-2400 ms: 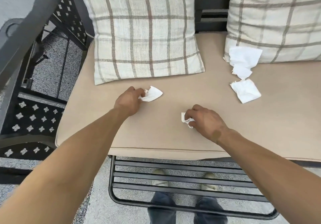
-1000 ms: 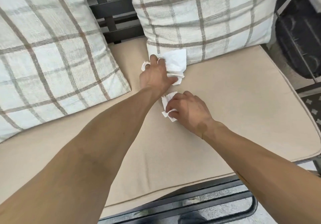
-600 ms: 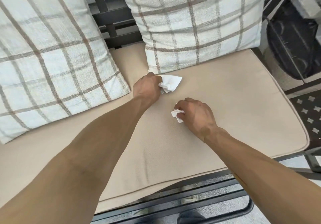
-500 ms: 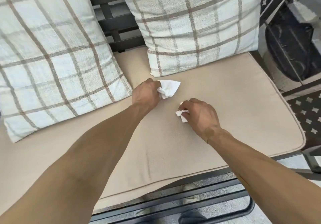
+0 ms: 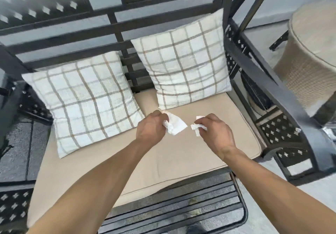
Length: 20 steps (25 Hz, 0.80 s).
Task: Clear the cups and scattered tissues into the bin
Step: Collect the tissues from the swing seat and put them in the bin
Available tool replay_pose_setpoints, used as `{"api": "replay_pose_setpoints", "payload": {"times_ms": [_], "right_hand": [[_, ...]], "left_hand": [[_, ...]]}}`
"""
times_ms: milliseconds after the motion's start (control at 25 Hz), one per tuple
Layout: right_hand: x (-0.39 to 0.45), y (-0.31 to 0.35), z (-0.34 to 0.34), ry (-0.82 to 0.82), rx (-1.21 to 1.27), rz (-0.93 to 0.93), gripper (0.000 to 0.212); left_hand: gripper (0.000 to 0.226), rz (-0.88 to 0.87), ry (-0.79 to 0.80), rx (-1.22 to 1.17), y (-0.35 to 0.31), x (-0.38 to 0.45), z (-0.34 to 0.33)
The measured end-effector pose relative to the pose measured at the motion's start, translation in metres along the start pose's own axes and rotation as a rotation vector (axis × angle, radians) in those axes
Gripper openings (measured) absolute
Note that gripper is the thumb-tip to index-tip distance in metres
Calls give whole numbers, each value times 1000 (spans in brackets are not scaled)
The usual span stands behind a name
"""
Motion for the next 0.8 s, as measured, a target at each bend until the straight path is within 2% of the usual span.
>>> {"api": "replay_pose_setpoints", "payload": {"times_ms": [320, 560, 800], "right_hand": [[-105, 18, 125, -199, -84, -150, 26], [-230, 16, 195, -350, -155, -343, 24], [-361, -32, 249, -499, -166, -594, 20]], "left_hand": [[26, -309, -82, -113, -94, -79, 74], [27, -559, 43, -87, -176, -143, 68], [23, -767, 163, -160, -278, -222, 38]]}}
Point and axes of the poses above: each hand's wrist, its own x-axis towards the middle knuckle, its own z-axis out of the back of the hand, y = z × x, the point moved 8 cm from there along x, towards the middle knuckle, and after that the axes turned 9 degrees about z, right-handed, at the moved point
